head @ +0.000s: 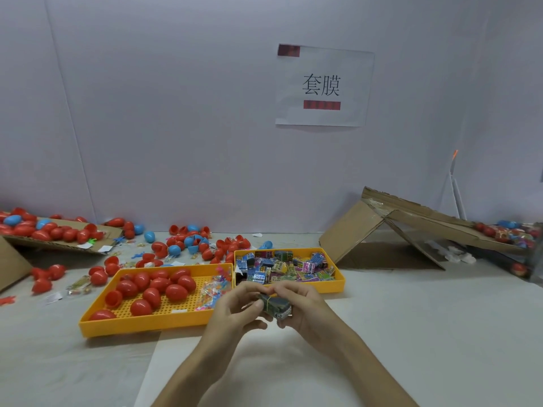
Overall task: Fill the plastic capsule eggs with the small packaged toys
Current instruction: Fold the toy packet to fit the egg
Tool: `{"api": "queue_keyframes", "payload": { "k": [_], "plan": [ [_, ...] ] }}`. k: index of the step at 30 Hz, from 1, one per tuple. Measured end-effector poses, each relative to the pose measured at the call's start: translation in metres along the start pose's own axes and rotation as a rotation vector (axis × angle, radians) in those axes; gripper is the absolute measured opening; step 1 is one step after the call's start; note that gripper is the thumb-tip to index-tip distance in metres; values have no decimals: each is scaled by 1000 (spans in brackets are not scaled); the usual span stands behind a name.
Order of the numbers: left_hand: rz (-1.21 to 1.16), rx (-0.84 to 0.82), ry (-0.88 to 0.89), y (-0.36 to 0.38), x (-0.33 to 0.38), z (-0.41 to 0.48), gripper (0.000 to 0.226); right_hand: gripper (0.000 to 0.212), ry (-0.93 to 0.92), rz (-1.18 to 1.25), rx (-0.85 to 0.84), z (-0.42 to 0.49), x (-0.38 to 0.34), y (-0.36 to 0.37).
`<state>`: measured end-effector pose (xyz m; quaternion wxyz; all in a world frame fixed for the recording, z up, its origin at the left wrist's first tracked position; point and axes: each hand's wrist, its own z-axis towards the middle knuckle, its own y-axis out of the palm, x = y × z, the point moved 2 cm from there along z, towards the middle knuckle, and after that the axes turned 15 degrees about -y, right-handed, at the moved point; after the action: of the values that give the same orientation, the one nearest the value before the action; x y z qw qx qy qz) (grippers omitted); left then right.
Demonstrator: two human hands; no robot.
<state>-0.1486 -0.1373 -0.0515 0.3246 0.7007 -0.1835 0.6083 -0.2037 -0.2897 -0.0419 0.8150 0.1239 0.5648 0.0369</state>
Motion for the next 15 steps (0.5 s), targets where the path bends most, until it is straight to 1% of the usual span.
{"api": "queue_keyframes", "payload": {
  "k": [4,10,13,15],
  "plan": [
    [21,42,23,0,-1,1,13,12,-27,-25,-13,0,2,-1],
    [-1,82,25,2,-2,1,14,11,-78,-52,-15,-1,-1,-4],
    [-39,122,15,-2,0,2,15,21,-92,-86,-36,-3,-2,-3],
    [-52,101,-9,-3,0,3,16,28,-91,-69,-45,-3,-1,-2]
  ]
}}
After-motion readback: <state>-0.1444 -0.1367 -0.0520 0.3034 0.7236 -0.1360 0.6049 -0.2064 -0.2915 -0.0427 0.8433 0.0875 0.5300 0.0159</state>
